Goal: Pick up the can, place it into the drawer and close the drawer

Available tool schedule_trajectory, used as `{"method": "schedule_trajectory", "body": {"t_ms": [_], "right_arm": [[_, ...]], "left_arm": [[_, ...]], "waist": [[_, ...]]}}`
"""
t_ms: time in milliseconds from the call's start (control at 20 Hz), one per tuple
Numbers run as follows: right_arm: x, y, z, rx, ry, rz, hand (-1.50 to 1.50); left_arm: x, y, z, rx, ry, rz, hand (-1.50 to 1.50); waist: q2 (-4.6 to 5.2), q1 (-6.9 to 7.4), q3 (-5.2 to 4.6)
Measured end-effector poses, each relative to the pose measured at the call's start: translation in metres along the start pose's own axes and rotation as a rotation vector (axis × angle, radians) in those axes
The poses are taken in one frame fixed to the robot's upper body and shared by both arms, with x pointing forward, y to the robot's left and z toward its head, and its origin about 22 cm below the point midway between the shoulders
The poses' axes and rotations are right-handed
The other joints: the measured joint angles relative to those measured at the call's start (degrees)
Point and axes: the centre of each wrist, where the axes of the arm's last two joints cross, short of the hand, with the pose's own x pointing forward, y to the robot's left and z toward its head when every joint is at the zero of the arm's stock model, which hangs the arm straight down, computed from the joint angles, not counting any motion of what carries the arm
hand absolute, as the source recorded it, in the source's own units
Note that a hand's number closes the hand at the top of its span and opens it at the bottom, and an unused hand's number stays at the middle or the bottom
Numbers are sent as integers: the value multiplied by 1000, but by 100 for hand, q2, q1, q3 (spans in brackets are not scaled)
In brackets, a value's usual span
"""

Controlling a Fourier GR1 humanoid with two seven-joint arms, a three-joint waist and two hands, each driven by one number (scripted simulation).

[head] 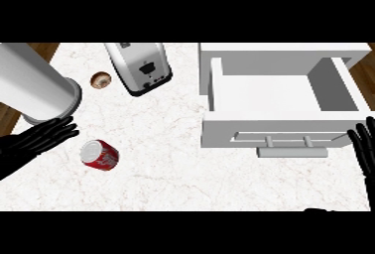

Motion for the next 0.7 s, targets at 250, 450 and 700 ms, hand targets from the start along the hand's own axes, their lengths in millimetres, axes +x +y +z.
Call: {"method": "schedule_trajectory", "body": {"t_ms": [250,450,700], "right_arm": [[0,-3,6,0,2,-1,-150],[-5,-3,8,0,4,2,-150],[-11,-9,7,3,-14,4,-150]], "left_arm": [[-25,-1,-7,26,30,2,-150],[-34,3,-8,56,55,-12,-150],[-51,12,-12,97,89,-22,-150]], "waist": [[3,-11,-1],[4,-11,-2],[9,-24,-4]]}}
